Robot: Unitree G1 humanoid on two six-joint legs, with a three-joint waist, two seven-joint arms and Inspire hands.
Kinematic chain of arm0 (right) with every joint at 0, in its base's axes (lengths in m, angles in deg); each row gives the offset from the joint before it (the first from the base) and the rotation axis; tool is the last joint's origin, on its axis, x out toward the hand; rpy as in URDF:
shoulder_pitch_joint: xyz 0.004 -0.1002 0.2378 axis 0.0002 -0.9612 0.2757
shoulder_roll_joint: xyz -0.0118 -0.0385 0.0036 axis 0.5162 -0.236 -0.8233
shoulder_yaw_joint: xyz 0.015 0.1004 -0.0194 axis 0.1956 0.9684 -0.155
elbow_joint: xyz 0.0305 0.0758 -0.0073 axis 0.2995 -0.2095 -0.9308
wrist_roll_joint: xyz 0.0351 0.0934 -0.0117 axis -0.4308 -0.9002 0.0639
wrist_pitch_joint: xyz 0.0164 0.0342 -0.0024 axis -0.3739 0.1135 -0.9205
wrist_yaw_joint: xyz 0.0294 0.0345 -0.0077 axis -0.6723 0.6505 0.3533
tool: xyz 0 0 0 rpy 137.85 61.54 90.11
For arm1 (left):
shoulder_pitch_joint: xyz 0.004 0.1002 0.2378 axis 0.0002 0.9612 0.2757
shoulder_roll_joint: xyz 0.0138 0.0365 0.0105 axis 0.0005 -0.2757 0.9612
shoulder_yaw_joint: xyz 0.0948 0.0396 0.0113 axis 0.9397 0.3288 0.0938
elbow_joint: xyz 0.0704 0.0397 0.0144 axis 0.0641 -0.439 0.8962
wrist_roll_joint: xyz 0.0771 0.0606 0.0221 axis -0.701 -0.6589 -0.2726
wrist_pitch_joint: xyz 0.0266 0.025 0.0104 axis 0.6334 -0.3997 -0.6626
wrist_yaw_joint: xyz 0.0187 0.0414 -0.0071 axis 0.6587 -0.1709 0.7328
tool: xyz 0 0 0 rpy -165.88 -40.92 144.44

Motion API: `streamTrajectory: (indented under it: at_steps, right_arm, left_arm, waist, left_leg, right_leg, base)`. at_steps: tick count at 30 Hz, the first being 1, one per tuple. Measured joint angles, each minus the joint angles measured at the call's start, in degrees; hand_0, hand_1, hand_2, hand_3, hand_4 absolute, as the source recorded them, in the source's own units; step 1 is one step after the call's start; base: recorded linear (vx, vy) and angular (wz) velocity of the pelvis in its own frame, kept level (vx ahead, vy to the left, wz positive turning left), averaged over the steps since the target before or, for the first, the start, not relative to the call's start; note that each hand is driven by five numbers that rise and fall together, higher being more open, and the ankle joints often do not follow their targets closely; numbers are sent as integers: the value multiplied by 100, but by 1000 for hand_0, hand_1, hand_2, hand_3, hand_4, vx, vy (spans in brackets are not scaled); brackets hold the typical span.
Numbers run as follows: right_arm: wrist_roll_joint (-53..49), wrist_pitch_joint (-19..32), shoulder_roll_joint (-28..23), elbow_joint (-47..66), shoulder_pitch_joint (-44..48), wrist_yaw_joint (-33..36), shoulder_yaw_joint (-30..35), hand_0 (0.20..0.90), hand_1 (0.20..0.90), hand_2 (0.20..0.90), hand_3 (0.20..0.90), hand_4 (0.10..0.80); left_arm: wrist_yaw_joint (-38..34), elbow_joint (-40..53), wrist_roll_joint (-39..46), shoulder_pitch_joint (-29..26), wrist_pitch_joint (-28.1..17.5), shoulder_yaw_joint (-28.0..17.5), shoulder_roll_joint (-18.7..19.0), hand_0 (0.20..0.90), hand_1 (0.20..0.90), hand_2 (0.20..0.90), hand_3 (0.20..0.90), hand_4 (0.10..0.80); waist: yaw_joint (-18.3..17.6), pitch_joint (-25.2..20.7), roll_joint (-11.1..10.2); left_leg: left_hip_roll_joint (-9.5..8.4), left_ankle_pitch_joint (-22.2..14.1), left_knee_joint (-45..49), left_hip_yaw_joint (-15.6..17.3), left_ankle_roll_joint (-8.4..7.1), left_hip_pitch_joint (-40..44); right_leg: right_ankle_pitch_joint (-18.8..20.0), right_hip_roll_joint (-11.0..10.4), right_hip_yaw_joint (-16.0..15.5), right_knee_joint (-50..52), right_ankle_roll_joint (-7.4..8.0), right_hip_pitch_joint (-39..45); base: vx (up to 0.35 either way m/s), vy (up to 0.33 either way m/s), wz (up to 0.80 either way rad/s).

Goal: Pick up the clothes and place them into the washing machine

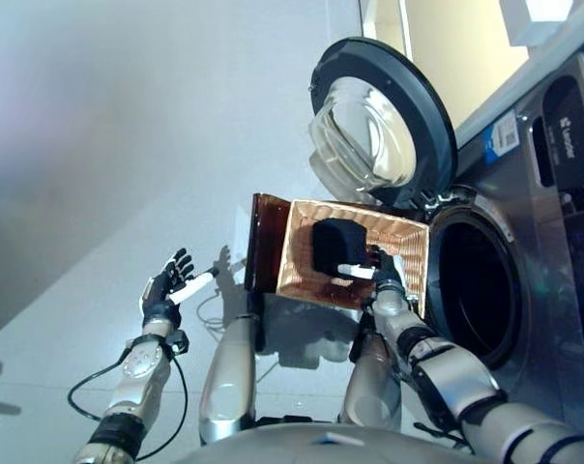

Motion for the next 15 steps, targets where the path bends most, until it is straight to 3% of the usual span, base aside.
streamTrajectory:
  at_steps: [15]
  right_arm:
    - [-81,-95,94,-159,108,108,-6,900,900,900,900,800]
  left_arm:
    - [-27,-3,-127,96,14,-16,17,900,900,900,900,800]
  waist:
    - [155,-2,-4]
  left_leg:
    - [-1,-7,50,-109,-34,-31]
  right_leg:
    - [-3,-16,-128,4,-6,97]
  base:
    - [4,3,3]
